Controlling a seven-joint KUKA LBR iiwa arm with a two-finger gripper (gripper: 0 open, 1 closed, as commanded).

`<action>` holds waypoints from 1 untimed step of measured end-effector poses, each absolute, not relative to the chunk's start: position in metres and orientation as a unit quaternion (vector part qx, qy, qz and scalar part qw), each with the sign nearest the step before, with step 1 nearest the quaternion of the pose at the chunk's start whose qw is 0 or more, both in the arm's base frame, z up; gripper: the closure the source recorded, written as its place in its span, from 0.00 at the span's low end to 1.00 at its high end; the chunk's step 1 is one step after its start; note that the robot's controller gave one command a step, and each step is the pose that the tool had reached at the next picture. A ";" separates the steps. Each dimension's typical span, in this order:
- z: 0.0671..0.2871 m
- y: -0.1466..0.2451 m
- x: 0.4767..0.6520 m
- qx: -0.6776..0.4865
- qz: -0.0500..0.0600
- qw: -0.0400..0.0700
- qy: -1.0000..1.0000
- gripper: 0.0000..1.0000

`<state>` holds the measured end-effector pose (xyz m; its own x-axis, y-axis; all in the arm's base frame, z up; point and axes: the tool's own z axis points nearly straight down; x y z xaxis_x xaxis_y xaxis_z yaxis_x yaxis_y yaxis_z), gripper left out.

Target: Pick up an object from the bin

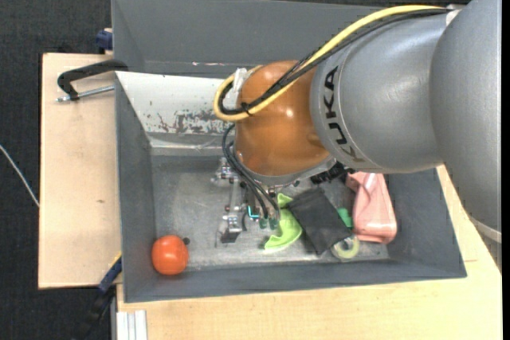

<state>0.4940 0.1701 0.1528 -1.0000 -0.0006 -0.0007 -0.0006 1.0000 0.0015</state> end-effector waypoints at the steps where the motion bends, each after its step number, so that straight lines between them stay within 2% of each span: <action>1: 0.153 0.170 0.494 0.000 0.001 0.000 1.000 0.00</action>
Offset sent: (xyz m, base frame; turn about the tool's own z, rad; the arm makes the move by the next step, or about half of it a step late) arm 0.0160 -0.1206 -0.0713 -0.1567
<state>0.4940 0.1700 0.1528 -1.0000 -0.0004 -0.0007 -0.0004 1.0000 0.0016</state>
